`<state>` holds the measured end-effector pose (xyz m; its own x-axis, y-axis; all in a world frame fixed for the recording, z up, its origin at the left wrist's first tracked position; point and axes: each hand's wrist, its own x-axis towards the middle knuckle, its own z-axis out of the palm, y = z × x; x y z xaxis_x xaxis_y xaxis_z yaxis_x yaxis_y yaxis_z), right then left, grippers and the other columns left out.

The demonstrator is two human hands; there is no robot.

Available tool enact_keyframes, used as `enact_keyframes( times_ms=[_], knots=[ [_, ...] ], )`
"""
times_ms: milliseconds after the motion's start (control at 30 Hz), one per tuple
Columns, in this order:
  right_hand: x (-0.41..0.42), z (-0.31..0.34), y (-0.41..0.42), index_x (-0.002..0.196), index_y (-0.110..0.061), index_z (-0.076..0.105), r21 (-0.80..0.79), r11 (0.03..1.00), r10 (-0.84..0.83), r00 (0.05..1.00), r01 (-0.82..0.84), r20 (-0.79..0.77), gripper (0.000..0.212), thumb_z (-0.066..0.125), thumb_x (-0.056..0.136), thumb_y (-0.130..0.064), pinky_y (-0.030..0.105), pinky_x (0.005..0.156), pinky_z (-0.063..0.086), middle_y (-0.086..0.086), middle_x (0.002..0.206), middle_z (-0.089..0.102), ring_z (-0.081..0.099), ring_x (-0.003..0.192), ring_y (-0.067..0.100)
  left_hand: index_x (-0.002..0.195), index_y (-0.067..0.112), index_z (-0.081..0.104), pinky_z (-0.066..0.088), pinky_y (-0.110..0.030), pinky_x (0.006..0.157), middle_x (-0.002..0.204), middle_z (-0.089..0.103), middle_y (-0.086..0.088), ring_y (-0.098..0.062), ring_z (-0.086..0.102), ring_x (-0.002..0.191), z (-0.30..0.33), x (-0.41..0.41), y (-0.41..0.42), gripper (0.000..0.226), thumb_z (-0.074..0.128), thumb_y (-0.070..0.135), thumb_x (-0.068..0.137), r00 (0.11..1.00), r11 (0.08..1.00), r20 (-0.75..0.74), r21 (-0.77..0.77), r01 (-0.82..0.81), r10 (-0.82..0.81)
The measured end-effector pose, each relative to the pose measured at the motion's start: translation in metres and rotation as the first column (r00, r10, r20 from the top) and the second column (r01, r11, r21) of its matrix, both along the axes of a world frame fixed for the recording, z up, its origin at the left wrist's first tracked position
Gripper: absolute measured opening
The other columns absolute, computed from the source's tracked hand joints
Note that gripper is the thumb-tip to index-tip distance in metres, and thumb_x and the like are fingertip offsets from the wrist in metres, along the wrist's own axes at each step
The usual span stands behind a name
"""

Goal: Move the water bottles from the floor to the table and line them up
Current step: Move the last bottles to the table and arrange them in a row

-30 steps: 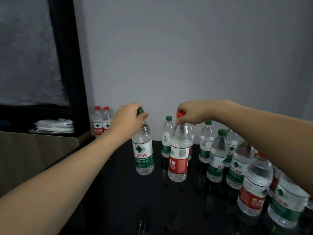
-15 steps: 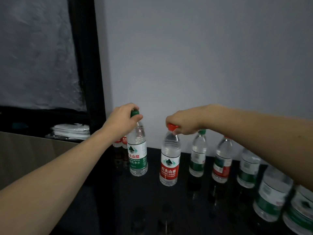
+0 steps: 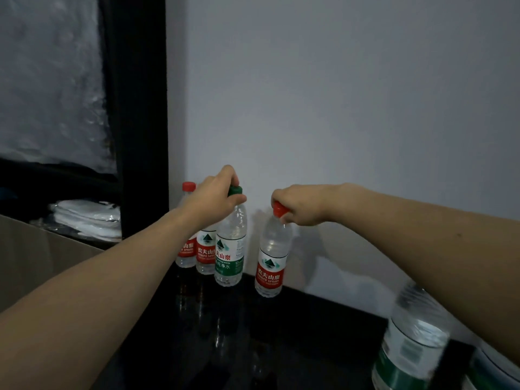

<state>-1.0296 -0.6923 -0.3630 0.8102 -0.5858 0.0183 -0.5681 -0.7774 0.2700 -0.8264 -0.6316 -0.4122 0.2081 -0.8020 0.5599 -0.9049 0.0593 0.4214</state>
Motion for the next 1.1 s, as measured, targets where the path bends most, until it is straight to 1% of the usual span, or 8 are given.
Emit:
enact_keyframes(
  times_ms=[133,233,300,533,733,867,1000,1100],
  knots=[
    [0.013,-0.010,-0.039,0.120,-0.014,0.051,0.016,1.000,-0.003,0.998,0.002,0.059,0.034,0.061,0.093,-0.032,0.033,0.081,0.043,0.008,0.119,0.057,0.052,0.096,0.022,0.090,0.025,0.040,0.039,-0.029,0.055,0.085,0.058,0.001,-0.012,0.053,0.073,-0.020,0.006,-0.046,0.029,0.066,0.038,0.091,0.997,1.000,0.072,-0.013,-0.021,0.022],
    [0.022,-0.014,-0.055,0.122,-0.014,0.051,0.001,1.000,0.020,0.996,-0.020,0.092,0.037,0.062,0.093,-0.033,0.033,0.085,0.043,0.009,0.121,0.057,0.053,0.103,0.024,0.088,0.024,0.040,0.038,-0.027,0.052,0.082,0.060,0.000,-0.013,0.055,0.069,-0.032,0.011,-0.065,0.029,0.065,0.038,0.092,0.993,0.998,0.108,-0.048,-0.032,0.037],
    [0.028,-0.015,-0.062,0.123,-0.012,0.051,-0.024,0.999,0.043,0.993,-0.041,0.109,0.039,0.064,0.092,-0.032,0.029,0.082,0.039,0.010,0.122,0.057,0.053,0.107,0.026,0.086,0.023,0.040,0.034,-0.026,0.049,0.077,0.057,0.003,-0.011,0.053,0.066,-0.037,0.016,-0.070,0.031,0.066,0.038,0.091,0.993,0.993,0.101,-0.105,-0.048,0.059],
    [0.042,-0.025,-0.065,0.129,-0.011,0.049,-0.044,0.998,0.056,0.987,-0.049,0.149,0.044,0.064,0.092,-0.029,0.026,0.083,0.036,0.011,0.129,0.055,0.051,0.114,0.026,0.086,0.019,0.043,0.031,-0.027,0.049,0.070,0.043,0.012,-0.007,0.042,0.063,-0.044,0.016,-0.070,0.033,0.070,0.038,0.089,0.988,0.982,0.107,-0.164,-0.091,0.109],
    [0.054,-0.027,-0.065,0.133,-0.017,0.052,-0.036,0.996,0.085,0.976,-0.079,0.200,0.046,0.067,0.090,-0.027,0.030,0.095,0.039,0.008,0.129,0.056,0.052,0.117,0.024,0.089,0.020,0.044,0.037,-0.031,0.054,0.076,0.053,0.003,-0.017,0.051,0.068,-0.045,0.016,-0.070,0.025,0.061,0.037,0.095,0.989,0.986,0.118,-0.152,-0.073,0.091],
    [0.053,-0.030,-0.068,0.134,-0.018,0.056,-0.032,0.996,0.090,0.954,-0.084,0.284,0.048,0.069,0.088,-0.027,0.024,0.093,0.036,0.006,0.130,0.058,0.052,0.119,0.022,0.095,0.020,0.047,0.044,-0.034,0.063,0.087,0.063,-0.007,-0.025,0.057,0.075,-0.042,0.021,-0.067,0.011,0.051,0.028,0.100,0.991,0.992,0.118,-0.120,-0.044,0.058],
    [0.050,-0.036,-0.070,0.135,-0.021,0.057,0.003,0.997,0.073,0.925,-0.080,0.373,0.051,0.071,0.086,-0.027,0.027,0.099,0.039,0.003,0.134,0.059,0.054,0.120,0.020,0.095,0.020,0.043,0.035,-0.033,0.056,0.081,0.058,-0.007,-0.018,0.047,0.062,-0.044,0.018,-0.068,0.010,0.049,0.027,0.100,0.982,0.989,0.156,-0.122,-0.090,0.108],
    [0.050,-0.038,-0.072,0.135,-0.020,0.057,-0.003,0.997,0.075,0.920,-0.080,0.385,0.052,0.072,0.086,-0.027,0.025,0.098,0.038,0.003,0.134,0.059,0.054,0.120,0.020,0.097,0.018,0.044,0.037,-0.033,0.059,0.079,0.057,-0.006,-0.022,0.050,0.066,-0.046,0.016,-0.069,0.011,0.049,0.027,0.101,0.979,0.985,0.163,-0.140,-0.098,0.121]
  ],
)
